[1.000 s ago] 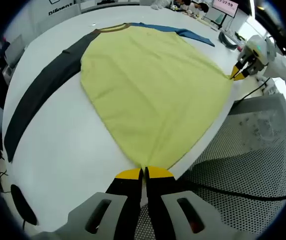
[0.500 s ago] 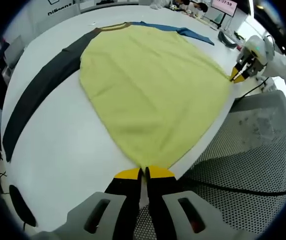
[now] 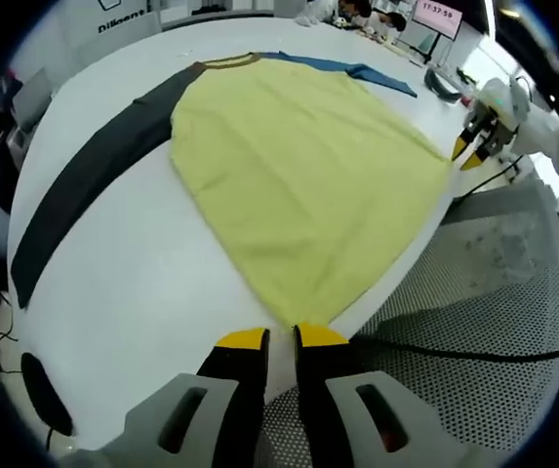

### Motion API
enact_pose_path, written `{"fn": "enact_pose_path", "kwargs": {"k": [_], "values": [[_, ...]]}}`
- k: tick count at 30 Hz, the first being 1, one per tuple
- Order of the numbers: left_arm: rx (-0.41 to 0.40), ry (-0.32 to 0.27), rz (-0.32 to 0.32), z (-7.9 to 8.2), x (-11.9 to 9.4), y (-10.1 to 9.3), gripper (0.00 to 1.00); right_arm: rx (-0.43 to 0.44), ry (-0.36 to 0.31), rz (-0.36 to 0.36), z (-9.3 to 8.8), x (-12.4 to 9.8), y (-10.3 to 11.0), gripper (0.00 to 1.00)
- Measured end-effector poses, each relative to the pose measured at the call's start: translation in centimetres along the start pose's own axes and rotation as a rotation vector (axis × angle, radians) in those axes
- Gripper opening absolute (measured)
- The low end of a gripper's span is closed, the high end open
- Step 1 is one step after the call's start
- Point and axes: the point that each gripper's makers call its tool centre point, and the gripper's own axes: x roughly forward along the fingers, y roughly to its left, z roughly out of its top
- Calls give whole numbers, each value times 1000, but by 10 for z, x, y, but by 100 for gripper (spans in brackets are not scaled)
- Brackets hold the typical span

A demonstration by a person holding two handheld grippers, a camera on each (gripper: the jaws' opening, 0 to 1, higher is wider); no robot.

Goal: Fold the garment on the visible template until the final outline fits inside the template.

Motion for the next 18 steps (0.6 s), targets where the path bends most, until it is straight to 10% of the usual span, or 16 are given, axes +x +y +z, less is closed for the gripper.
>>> {"fn": "enact_pose_path", "kwargs": {"k": [18], "values": [[-19,-105,21,24,-6,7,11,69,-153,-180,32,-13,-41,13]]}}
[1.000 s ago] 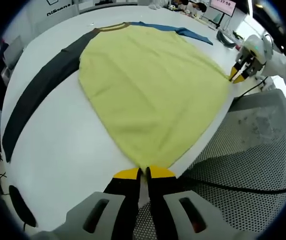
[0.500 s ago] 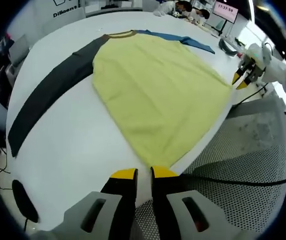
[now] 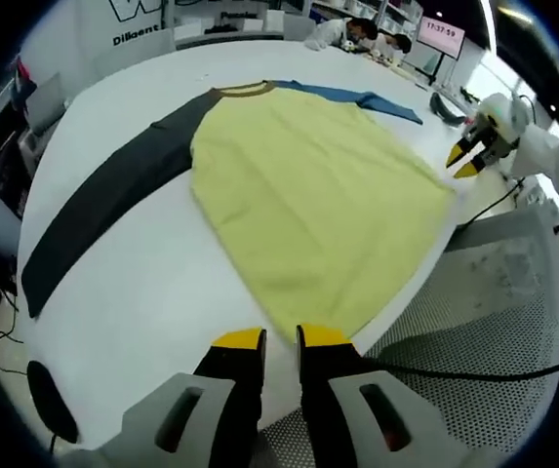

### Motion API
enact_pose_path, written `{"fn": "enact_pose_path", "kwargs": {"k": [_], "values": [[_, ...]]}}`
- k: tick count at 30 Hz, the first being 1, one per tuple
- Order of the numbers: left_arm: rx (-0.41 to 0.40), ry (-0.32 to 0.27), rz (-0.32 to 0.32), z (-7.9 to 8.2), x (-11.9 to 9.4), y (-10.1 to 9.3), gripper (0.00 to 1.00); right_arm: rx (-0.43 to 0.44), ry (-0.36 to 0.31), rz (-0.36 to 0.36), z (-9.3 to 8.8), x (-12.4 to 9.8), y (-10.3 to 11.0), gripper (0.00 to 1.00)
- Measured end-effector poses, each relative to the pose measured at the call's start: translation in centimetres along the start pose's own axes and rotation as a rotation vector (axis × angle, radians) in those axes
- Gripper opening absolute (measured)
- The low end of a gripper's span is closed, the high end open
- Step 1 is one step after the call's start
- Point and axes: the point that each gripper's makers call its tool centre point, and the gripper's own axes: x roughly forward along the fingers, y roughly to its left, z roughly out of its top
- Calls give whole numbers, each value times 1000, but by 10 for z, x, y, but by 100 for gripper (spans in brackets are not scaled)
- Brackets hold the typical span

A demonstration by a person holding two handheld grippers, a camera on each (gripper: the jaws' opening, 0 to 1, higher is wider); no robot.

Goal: Fold the garment on the visible template until the final outline fits inside the template.

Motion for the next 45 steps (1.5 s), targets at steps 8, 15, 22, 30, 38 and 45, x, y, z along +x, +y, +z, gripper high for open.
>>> {"fn": "enact_pose_path", "kwargs": {"k": [8,15,22,30,38,45], "values": [[27,-62,22,11,1,3,19,94,-95,-59,14,-3,-11,27],[41,-134,44,26,-1,6,23,145,-158,-106,23,-4,-19,37],[39,-197,44,40,0,7,28,221,-236,-153,34,-6,-29,43],[10,-263,22,56,0,6,34,280,-281,-185,38,-11,-41,43],[13,-278,8,64,2,4,35,358,-325,-209,37,-17,-57,42],[18,-280,8,65,3,4,35,372,-335,-225,36,-22,-67,43]]}}
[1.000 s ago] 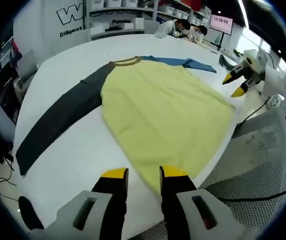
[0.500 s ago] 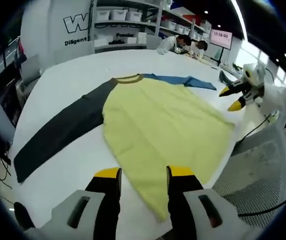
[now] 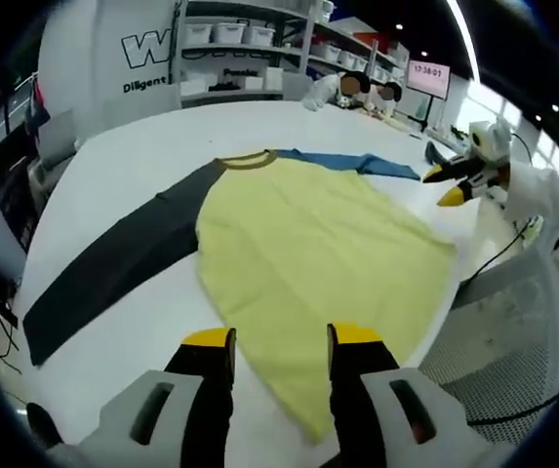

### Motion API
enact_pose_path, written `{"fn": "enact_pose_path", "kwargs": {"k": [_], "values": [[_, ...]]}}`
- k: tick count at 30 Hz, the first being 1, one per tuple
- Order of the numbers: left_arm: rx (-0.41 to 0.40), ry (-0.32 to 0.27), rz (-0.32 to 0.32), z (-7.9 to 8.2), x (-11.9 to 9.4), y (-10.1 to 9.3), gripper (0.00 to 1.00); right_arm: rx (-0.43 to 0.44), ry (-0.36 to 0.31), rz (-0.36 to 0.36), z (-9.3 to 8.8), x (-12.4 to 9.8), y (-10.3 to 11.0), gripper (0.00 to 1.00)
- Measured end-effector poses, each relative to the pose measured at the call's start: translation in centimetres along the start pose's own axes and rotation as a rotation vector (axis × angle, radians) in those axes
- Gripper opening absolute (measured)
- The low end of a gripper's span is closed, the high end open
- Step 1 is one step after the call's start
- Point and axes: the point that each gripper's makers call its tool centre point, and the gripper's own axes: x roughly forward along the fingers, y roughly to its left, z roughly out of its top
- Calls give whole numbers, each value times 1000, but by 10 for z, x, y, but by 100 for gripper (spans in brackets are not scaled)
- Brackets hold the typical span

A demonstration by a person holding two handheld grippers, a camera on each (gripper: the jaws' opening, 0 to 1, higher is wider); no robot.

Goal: Fold the garment on the visible template until the final outline fits inside the template.

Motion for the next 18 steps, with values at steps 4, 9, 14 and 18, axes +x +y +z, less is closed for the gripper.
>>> {"fn": "enact_pose_path", "kwargs": {"k": [4,9,14,18], "values": [[5,-8,-4,2,0,0,35,14,-7,-12,1,0,-8,42],[-6,-15,-3,5,1,1,35,39,-16,-28,0,-2,-18,42],[-7,-16,0,6,1,1,35,79,-32,-54,-1,-6,-35,41],[-5,-19,-2,7,2,2,36,89,-37,-76,0,-11,-47,41]]}}
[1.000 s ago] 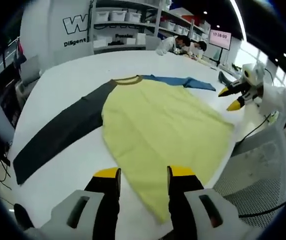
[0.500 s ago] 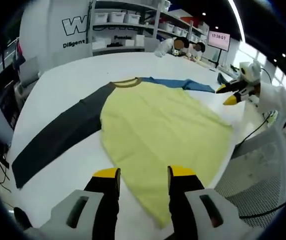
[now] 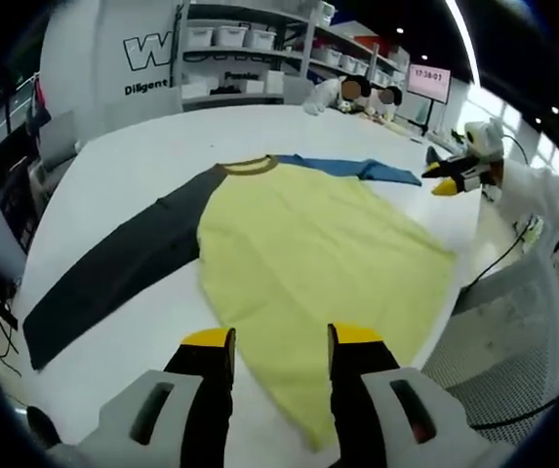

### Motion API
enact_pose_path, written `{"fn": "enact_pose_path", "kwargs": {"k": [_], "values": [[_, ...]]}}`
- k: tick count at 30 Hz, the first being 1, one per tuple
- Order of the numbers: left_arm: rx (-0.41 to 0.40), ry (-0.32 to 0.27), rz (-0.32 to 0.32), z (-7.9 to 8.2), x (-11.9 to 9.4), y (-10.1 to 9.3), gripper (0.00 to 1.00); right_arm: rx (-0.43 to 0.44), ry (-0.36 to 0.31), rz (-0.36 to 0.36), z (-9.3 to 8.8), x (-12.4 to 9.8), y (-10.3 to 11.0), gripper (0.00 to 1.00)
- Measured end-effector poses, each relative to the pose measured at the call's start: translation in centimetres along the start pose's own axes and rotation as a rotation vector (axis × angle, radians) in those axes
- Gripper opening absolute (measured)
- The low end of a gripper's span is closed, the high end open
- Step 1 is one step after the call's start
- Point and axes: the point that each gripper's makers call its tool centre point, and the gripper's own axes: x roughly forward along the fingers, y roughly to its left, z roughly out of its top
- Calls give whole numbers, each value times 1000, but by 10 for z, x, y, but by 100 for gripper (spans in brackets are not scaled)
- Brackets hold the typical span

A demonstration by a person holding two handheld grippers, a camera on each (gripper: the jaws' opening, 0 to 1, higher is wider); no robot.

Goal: Fold the garment on the visible template until the final outline fits inside the template.

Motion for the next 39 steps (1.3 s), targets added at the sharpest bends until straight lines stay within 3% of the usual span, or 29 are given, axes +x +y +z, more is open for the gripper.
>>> {"fn": "enact_pose_path", "kwargs": {"k": [24,34,39], "values": [[25,-52,-58,6,-5,-9,44,90,-24,-73,-8,-10,-39,50],[49,-129,-76,15,-12,-9,48,136,-17,-122,-13,-10,-70,56],[53,-133,-75,15,-12,-8,48,164,-22,-147,-13,-10,-82,56]]}}
